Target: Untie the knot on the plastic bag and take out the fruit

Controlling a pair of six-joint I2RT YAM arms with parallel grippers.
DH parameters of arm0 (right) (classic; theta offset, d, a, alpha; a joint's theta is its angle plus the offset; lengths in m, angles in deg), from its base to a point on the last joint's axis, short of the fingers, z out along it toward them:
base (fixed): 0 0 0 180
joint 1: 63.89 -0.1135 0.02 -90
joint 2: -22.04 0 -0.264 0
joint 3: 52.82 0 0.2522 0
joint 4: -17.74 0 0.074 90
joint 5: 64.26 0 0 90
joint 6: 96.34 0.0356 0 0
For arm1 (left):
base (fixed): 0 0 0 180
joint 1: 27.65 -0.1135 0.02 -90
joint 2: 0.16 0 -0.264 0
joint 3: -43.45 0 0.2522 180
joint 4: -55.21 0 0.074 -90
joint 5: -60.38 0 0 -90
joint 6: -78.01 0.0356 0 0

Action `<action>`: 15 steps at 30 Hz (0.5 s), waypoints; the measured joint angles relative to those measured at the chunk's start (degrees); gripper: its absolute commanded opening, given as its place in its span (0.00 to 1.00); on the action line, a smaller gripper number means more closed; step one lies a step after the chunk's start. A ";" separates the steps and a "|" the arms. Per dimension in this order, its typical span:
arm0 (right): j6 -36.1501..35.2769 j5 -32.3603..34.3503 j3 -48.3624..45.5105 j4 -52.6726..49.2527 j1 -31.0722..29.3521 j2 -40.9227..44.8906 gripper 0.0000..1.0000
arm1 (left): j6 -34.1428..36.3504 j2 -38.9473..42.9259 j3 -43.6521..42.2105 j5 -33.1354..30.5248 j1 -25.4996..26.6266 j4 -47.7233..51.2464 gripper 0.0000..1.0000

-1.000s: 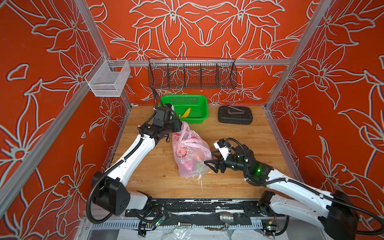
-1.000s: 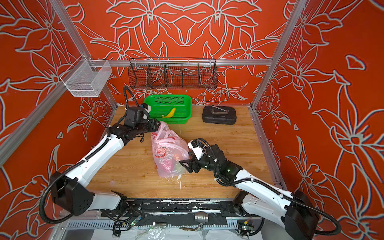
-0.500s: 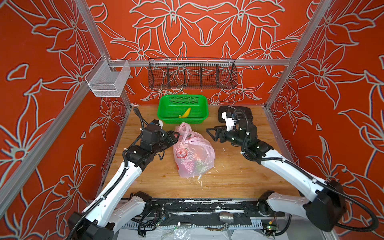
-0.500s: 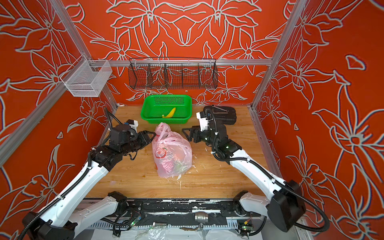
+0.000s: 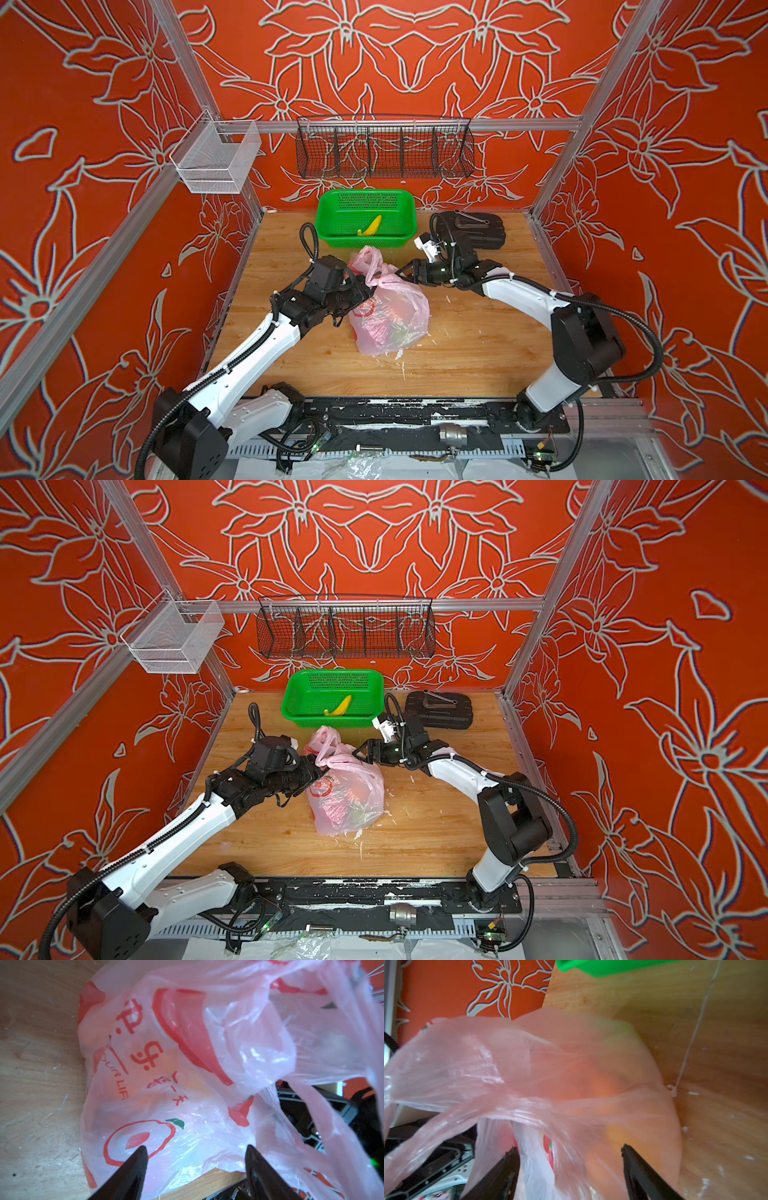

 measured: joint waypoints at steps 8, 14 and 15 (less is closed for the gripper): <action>-1.64 -3.80 -0.90 1.27 -4.35 -0.15 0.06 | -0.72 -0.17 -0.04 -0.83 0.48 -1.25 0.94; -3.37 -3.63 -2.38 2.32 -6.88 1.84 0.00 | -1.09 -0.13 -0.04 -4.22 0.50 -0.79 0.92; -3.72 -3.61 -2.58 2.60 -7.19 2.29 0.00 | -1.18 -0.07 -0.04 -4.94 0.50 -0.72 0.91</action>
